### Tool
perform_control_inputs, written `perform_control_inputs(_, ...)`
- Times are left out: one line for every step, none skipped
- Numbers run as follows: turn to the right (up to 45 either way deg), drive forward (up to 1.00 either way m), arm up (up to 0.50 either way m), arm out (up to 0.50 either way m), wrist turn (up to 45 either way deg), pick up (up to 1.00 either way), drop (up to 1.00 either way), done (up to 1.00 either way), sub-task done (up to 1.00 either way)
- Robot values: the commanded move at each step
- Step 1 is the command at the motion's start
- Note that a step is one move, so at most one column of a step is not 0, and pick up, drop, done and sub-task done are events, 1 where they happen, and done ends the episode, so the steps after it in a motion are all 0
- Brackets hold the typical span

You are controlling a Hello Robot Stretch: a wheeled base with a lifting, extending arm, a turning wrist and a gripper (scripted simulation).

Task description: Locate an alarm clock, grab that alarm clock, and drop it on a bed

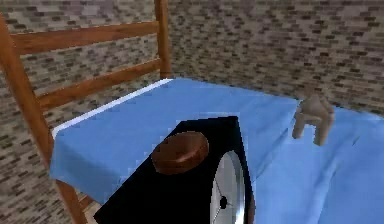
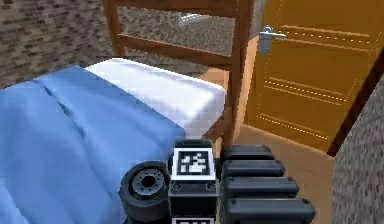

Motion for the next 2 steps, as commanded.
perform_control_inputs(-18.0,0.0,0.0,0.0,0.0,0.0,0.0,0.0,0.0)
perform_control_inputs(45.0,0.0,0.0,0.0,0.0,0.0,0.0,0.0,0.0)
